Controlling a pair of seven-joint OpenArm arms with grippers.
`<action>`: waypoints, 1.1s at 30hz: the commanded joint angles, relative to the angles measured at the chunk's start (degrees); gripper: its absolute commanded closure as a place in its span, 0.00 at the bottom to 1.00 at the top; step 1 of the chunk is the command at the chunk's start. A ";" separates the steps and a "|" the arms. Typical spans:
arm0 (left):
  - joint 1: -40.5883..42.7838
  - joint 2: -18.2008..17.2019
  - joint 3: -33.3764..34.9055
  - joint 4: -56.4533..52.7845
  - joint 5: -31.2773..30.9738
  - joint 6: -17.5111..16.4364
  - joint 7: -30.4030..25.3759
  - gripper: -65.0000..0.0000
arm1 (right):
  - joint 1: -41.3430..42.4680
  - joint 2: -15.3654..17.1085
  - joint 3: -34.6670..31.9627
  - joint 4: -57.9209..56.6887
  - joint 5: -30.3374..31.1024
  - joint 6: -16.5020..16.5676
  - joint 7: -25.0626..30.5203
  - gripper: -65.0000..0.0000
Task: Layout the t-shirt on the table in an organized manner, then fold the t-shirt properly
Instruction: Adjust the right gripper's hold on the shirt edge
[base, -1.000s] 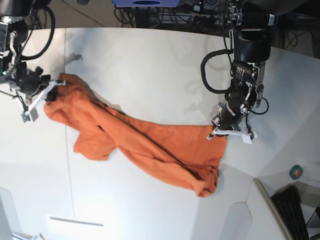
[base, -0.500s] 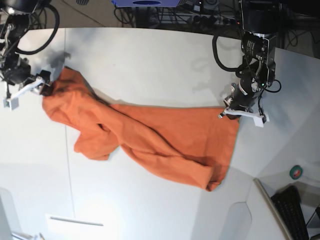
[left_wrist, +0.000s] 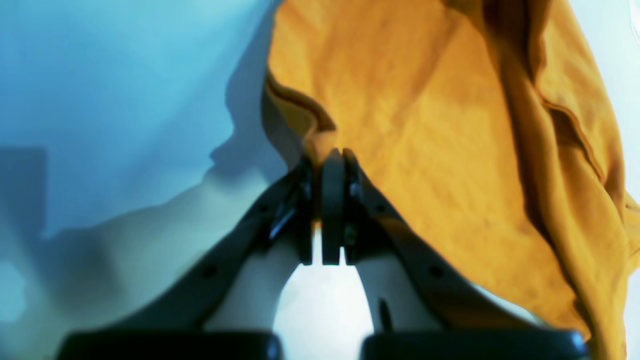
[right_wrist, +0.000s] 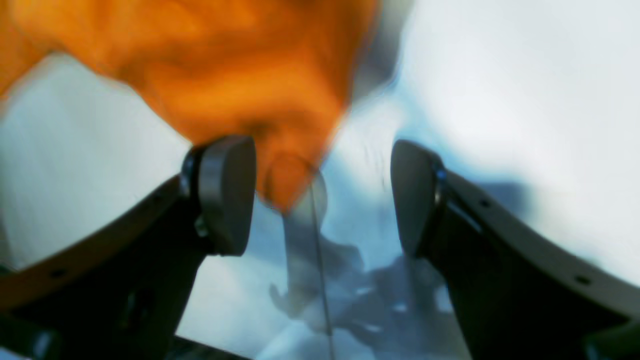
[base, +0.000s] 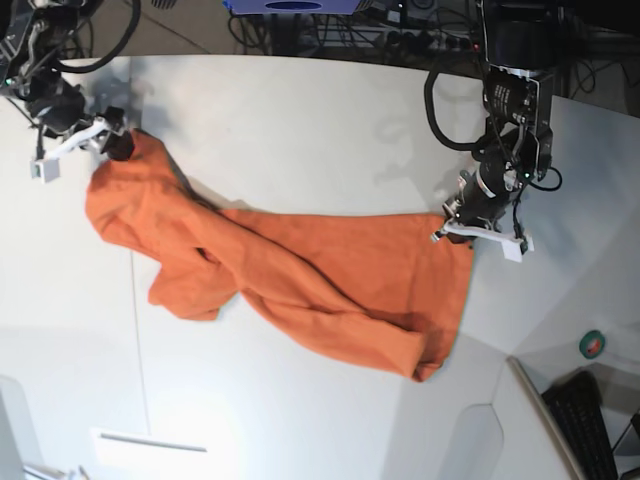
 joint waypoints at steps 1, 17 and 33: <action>-0.75 -0.66 -0.19 0.97 0.00 -0.61 -0.71 1.00 | 0.44 0.71 0.09 -0.51 0.07 0.27 -0.21 0.37; -0.75 -0.66 -0.19 0.53 0.09 -0.61 -0.63 1.00 | -0.52 0.18 -5.80 -1.65 0.07 4.97 -0.21 0.39; -0.05 -1.36 -0.19 0.53 0.00 -0.61 -0.63 1.00 | -5.18 -3.51 -2.72 2.40 -0.20 4.97 0.76 0.47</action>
